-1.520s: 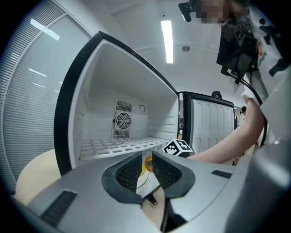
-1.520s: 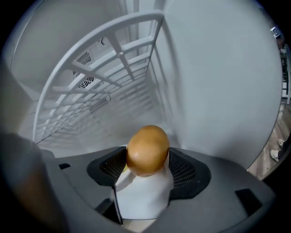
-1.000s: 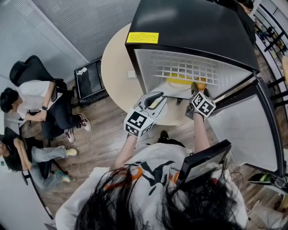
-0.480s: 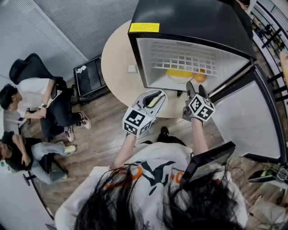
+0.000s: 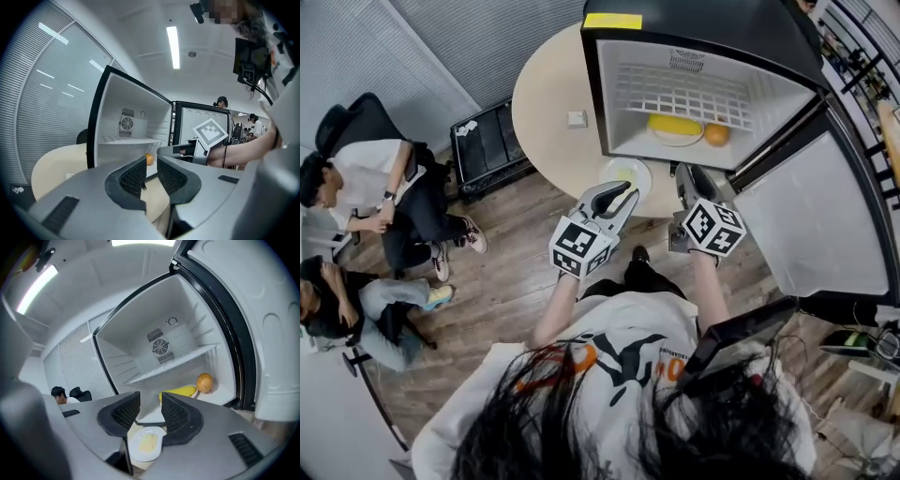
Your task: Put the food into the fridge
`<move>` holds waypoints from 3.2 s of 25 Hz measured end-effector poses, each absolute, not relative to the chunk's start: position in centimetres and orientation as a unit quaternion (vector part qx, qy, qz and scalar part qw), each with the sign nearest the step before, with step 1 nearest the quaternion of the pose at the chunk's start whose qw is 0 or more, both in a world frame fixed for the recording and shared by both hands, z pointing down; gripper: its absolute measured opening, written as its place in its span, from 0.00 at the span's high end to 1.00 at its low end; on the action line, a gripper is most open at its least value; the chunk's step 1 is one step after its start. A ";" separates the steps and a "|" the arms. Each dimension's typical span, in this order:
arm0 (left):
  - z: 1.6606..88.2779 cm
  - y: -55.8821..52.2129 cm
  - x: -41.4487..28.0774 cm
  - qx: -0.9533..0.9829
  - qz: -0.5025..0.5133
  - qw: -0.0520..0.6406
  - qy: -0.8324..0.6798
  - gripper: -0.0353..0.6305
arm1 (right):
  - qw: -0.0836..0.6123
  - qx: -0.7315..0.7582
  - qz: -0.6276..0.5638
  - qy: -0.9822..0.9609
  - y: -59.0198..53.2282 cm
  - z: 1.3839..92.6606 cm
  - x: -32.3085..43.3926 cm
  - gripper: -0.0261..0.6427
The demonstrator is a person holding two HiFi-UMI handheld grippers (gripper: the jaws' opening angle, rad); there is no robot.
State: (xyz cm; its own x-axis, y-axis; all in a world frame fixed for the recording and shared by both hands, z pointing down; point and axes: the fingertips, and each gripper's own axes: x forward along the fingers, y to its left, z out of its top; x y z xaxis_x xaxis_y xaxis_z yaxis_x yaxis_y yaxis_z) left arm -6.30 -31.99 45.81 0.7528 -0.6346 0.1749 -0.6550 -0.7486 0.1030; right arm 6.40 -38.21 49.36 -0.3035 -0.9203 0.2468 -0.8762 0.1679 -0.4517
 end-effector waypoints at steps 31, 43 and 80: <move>46.5 -14.1 -0.8 0.933 0.060 0.101 -0.339 0.84 | 0.018 -0.554 -0.278 0.785 -16.8 48.7 8.4 0.84; 48.0 -3.6 2.2 0.919 0.080 0.115 -0.369 0.84 | 0.005 -0.509 -0.294 0.809 -7.4 50.0 10.3 0.85; 46.0 1.4 3.7 0.912 0.070 0.078 -0.396 0.84 | -0.007 -0.475 -0.281 0.834 -2.9 49.6 11.3 0.90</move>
State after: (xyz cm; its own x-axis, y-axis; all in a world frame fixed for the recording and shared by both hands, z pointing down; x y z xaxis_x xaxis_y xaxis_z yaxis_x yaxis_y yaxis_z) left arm 3.65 1.41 45.95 0.6765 -0.7120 0.1883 -0.7336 -0.6741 0.0864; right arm 11.28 -2.95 49.58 -0.5491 -0.7881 0.2783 -0.7959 0.3916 -0.4617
